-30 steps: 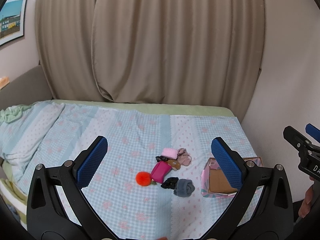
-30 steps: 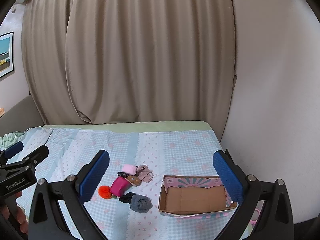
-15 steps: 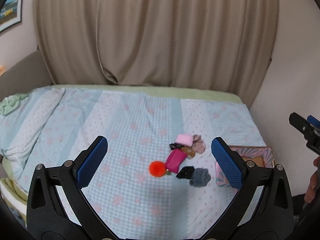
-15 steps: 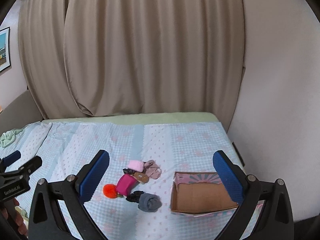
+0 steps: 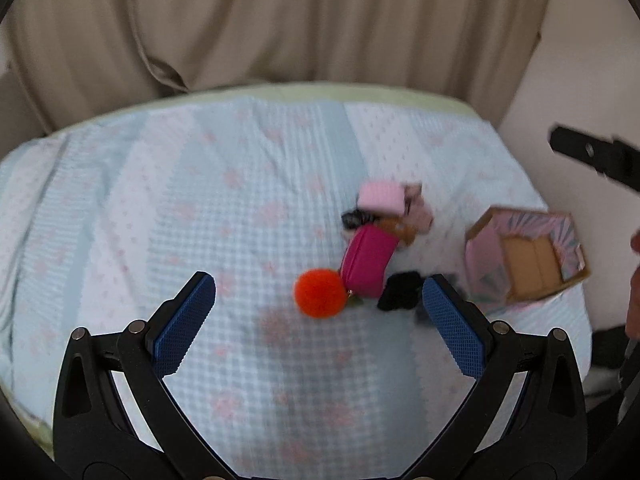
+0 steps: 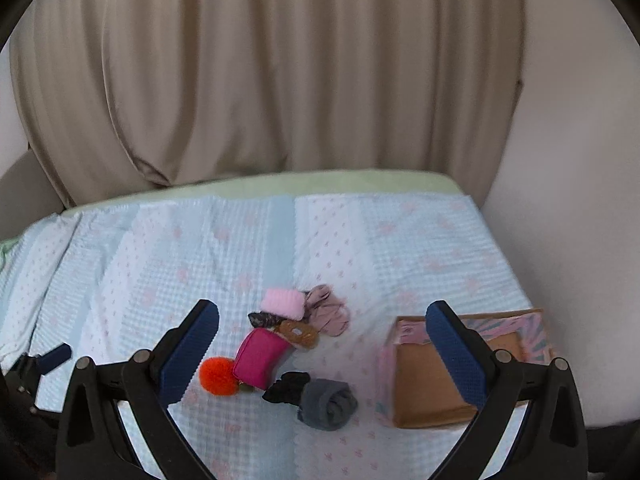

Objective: Organize soft objects
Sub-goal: 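Grasp the orange pom-pom with the left tool while the right tool grasps the pink knit pouch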

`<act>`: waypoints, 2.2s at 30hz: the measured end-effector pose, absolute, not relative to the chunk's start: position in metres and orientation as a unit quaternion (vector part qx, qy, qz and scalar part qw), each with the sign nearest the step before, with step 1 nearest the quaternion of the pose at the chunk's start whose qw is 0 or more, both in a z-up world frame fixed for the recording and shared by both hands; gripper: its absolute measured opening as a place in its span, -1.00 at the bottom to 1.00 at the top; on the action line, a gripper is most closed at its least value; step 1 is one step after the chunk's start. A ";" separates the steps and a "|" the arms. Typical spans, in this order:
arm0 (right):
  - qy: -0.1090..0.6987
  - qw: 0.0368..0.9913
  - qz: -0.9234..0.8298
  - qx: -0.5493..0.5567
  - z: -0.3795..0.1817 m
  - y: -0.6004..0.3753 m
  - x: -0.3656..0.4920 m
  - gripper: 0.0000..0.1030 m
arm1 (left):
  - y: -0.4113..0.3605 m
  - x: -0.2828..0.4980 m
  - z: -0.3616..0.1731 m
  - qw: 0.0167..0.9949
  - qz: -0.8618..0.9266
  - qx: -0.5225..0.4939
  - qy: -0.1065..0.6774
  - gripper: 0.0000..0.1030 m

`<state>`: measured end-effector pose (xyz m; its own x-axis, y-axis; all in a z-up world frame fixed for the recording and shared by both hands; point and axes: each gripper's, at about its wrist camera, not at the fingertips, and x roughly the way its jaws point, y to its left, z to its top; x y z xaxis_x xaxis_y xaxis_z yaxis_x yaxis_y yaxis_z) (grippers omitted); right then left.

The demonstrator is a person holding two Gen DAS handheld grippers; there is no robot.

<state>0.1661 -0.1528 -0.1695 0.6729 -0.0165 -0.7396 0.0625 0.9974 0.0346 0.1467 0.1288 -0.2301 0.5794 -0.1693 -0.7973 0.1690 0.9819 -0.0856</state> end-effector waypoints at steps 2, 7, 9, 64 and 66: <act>0.414 0.910 -0.022 0.020 -0.195 -0.145 0.181 1.00 | 0.128 0.160 -0.266 0.882 -0.111 0.008 0.458 0.99; 0.427 0.904 -0.023 0.020 -0.264 -0.125 0.221 1.00 | 0.121 0.187 -0.346 0.864 -0.141 0.032 0.482 0.89; 0.430 0.902 -0.023 0.027 -0.295 -0.121 0.237 1.00 | 0.117 0.192 -0.373 0.860 -0.151 0.039 0.486 0.84; 0.398 0.915 -0.002 0.068 -0.281 -0.112 0.268 -0.38 | 0.120 0.209 -0.319 0.885 -0.190 0.035 0.423 -0.32; 0.390 0.918 0.003 0.069 -0.259 -0.117 0.255 -0.38 | 0.117 0.207 -0.298 0.890 -0.184 0.029 0.417 -0.32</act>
<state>0.2551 -0.1168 -0.2590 0.6960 0.0589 -0.7156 0.0494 0.9903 0.1295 0.2067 0.1169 -0.2980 0.5848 -0.3022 -0.7528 0.3509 0.9309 -0.1011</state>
